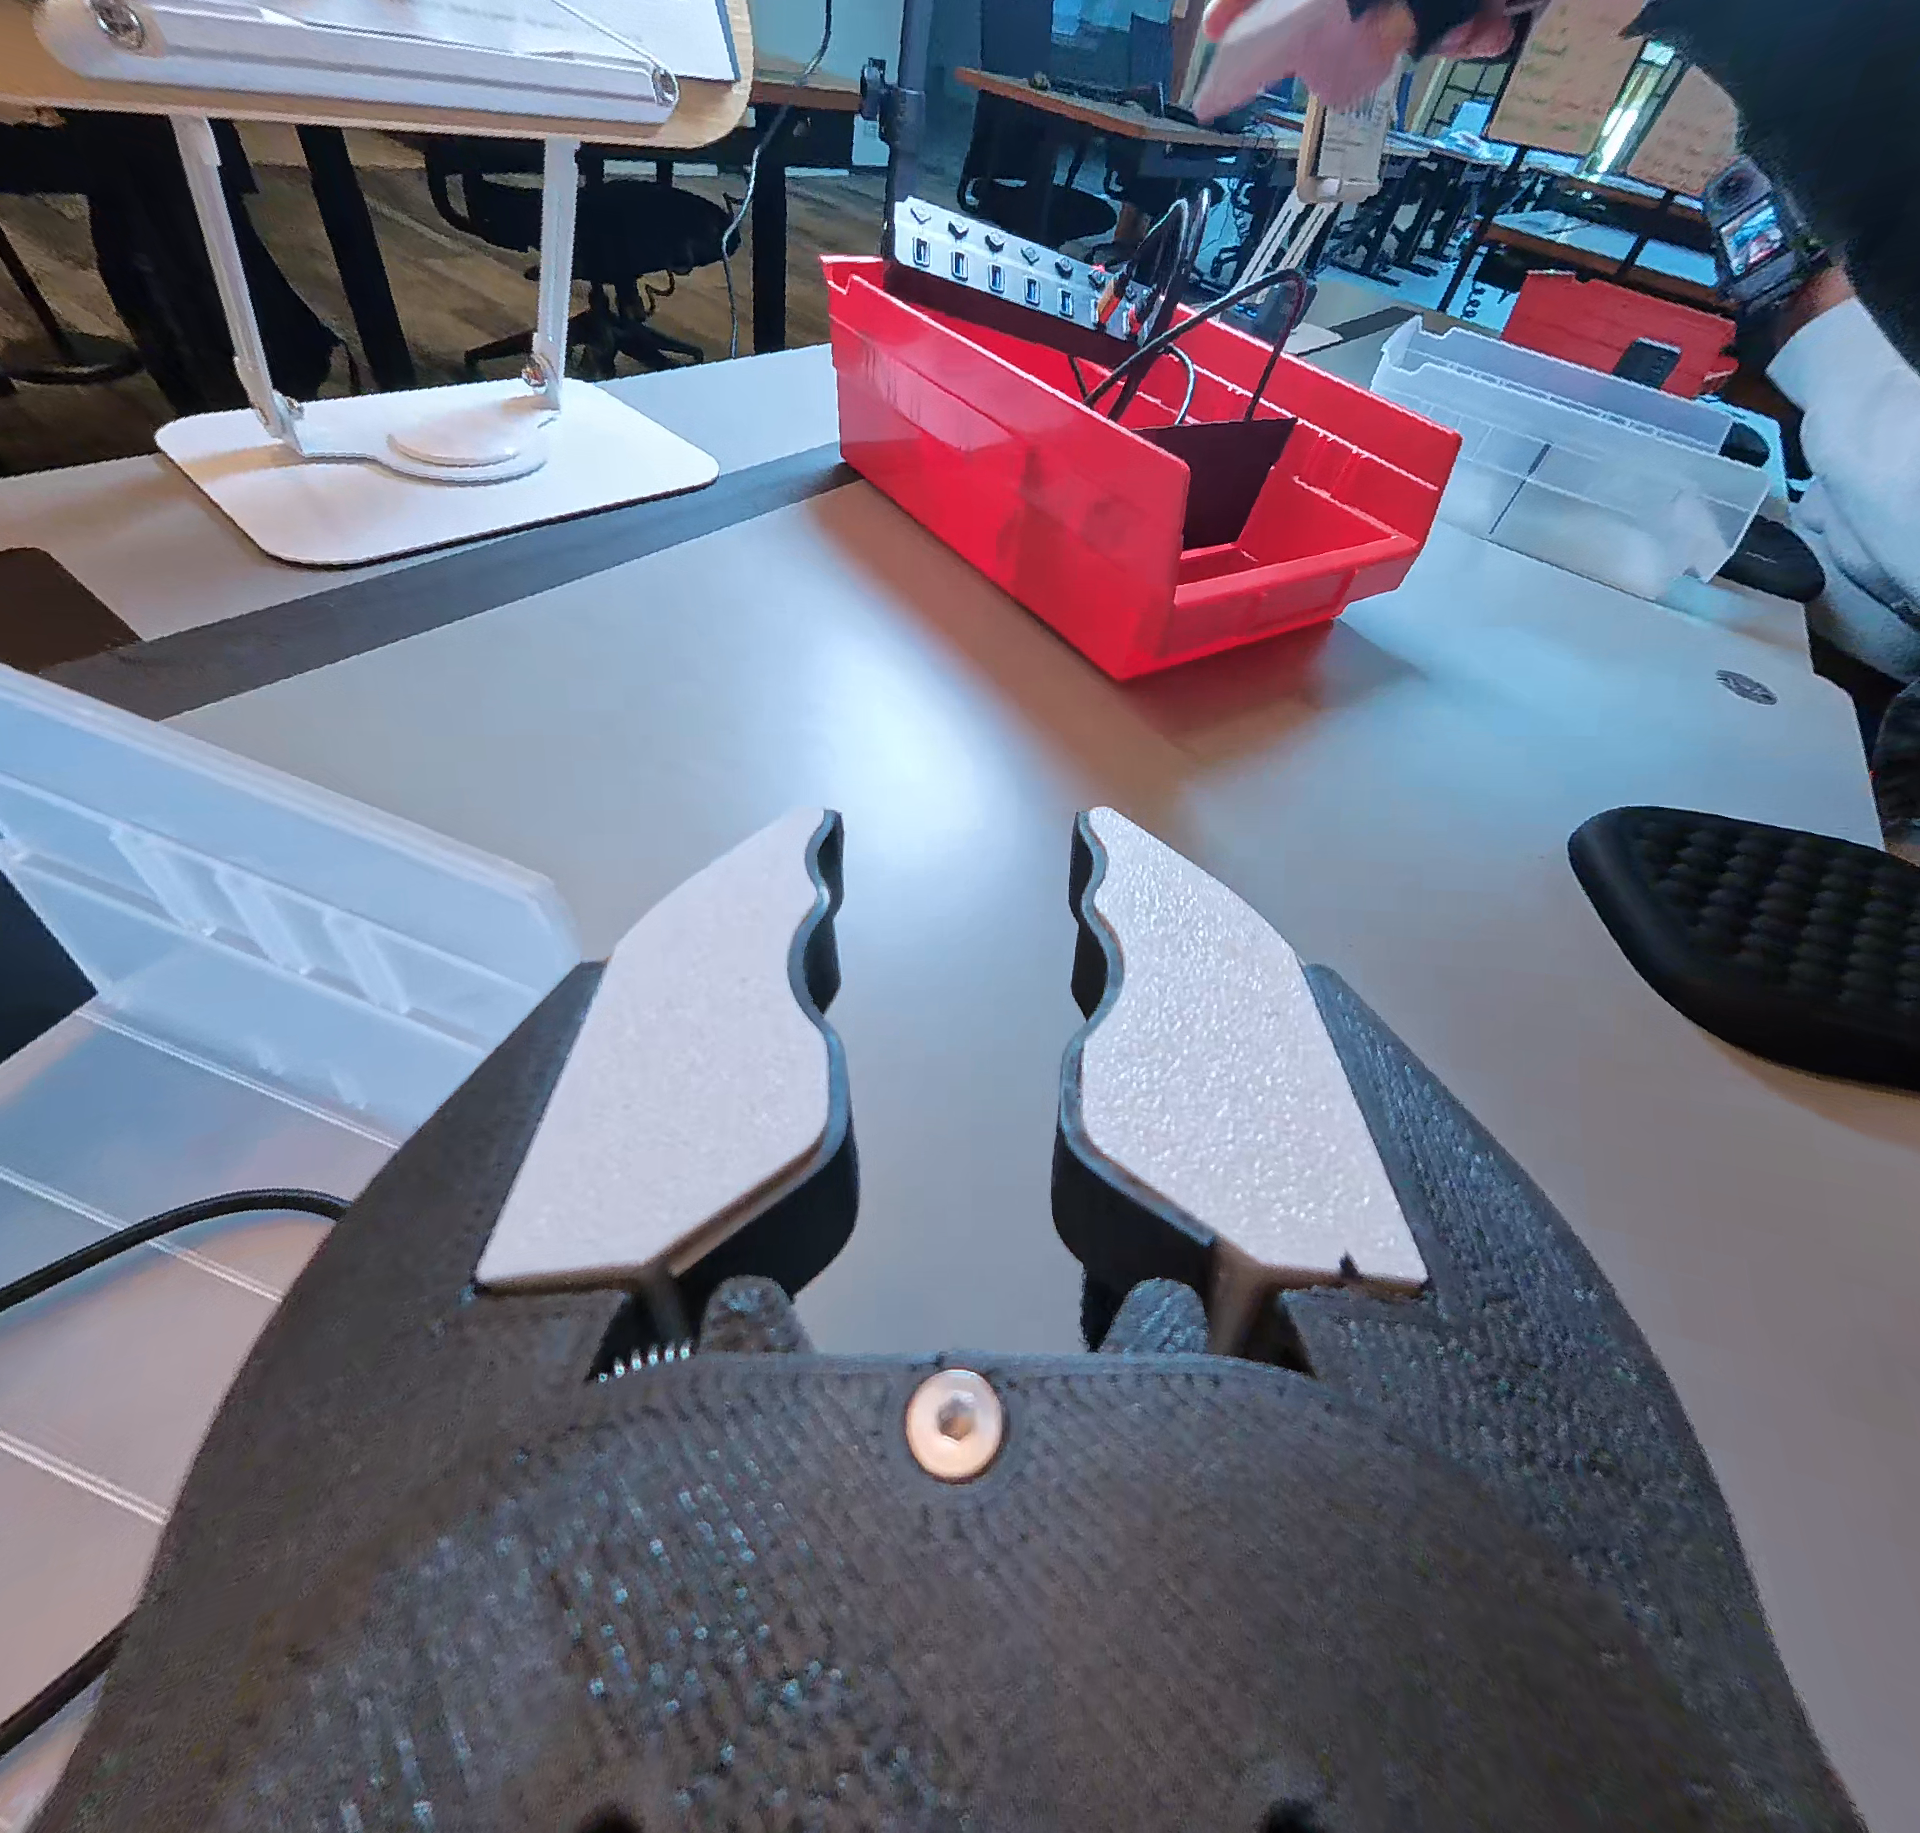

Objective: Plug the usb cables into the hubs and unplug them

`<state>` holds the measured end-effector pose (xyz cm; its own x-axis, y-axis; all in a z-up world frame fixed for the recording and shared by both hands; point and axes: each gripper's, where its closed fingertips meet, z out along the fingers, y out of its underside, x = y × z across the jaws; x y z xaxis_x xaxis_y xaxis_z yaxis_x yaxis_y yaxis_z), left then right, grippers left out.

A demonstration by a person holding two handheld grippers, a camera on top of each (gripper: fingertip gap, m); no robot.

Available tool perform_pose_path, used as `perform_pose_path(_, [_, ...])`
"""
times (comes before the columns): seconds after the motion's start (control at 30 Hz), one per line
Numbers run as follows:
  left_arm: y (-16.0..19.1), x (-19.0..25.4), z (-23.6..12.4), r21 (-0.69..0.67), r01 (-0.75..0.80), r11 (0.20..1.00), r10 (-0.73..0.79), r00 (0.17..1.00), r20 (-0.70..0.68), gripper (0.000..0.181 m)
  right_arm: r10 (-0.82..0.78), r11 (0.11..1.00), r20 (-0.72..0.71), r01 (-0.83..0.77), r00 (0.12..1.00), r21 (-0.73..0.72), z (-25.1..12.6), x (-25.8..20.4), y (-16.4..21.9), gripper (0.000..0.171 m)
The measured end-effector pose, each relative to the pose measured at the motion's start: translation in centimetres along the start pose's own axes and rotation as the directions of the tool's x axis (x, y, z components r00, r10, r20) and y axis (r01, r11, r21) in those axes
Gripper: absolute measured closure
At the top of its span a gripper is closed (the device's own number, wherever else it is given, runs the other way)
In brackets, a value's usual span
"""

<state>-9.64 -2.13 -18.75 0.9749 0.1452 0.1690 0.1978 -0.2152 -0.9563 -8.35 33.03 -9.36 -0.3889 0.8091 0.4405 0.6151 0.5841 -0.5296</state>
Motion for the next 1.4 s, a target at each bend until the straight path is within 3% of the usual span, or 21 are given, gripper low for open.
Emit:
perform_pose_path(0.1, [0.3, 0.0, 0.1, -0.012, 0.001, 1.000, -0.001, 1.000, -0.007, 0.139, -0.052, 0.994, 0.279, 0.076, 0.959, -0.075, 0.5, -6.1, 1.5, 0.098])
perform_pose_path(0.13, [0.2, 0.0, 0.1, -0.011, -0.002, 1.000, 0.002, 1.000, -0.008, 0.139, -0.085, 0.986, 0.274, 0.121, 0.958, -0.116, 1.1, -6.7, 2.4, 0.098])
perform_pose_path(0.23, [0.2, 0.2, 0.2, -0.013, -0.012, 1.000, 0.012, 1.000, -0.007, 0.140, -0.276, 0.905, 0.104, 0.295, 0.956, -0.307, 3.6, -4.3, 5.5, 0.131])
perform_pose_path(0.27, [0.4, 0.2, 0.2, -0.019, -0.015, 1.000, 0.015, 1.000, -0.004, 0.140, -0.287, 0.901, 0.081, 0.298, 0.955, -0.316, 4.4, -3.8, 5.7, 0.147])
perform_pose_path(0.33, [0.5, 0.2, 0.3, -0.026, -0.021, 0.999, 0.021, 1.000, 0.003, 0.141, -0.283, 0.906, 0.020, 0.274, 0.959, -0.323, 5.8, -1.8, 5.7, 0.159])
perform_pose_path(0.47, [0.8, 0.0, 0.4, -0.036, -0.021, 0.999, 0.021, 1.000, 0.012, 0.141, -0.298, 0.918, -0.261, 0.201, 0.918, -0.341, 7.5, 5.0, 4.6, 0.160])
perform_pose_path(0.57, [1.2, 0.0, 0.5, -0.052, -0.020, 0.998, 0.021, 1.000, 0.012, 0.141, -0.220, 0.919, -0.213, 0.129, 0.952, -0.374, 8.2, 5.5, 5.1, 0.144])
perform_pose_path(0.67, [1.3, 0.2, 0.5, -0.058, -0.029, 0.998, 0.029, 1.000, 0.007, 0.141, -0.065, 0.960, -0.049, 0.049, 0.997, -0.274, 7.5, 2.5, 3.1, 0.115])
perform_pose_path(0.77, [1.1, 0.5, 0.5, -0.054, -0.044, 0.998, 0.045, 0.999, 0.003, 0.141, -0.022, 0.993, 0.000, 0.022, 1.000, -0.119, 5.4, 0.1, 0.5, 0.105])
perform_pose_path(1.0, [1.2, 0.8, 0.7, -0.062, -0.044, 0.997, 0.044, 0.999, -0.009, 0.141, 0.220, 0.971, -0.091, -0.209, 0.971, 0.115, 1.0, -3.5, -0.7, 0.107])
perform_pose_path(1.4, [1.3, 0.9, 0.9, -0.066, -0.036, 0.997, 0.035, 0.999, -0.012, 0.140, 0.414, 0.897, -0.128, -0.379, 0.901, 0.227, -1.0, -12.0, 2.9, 0.104])
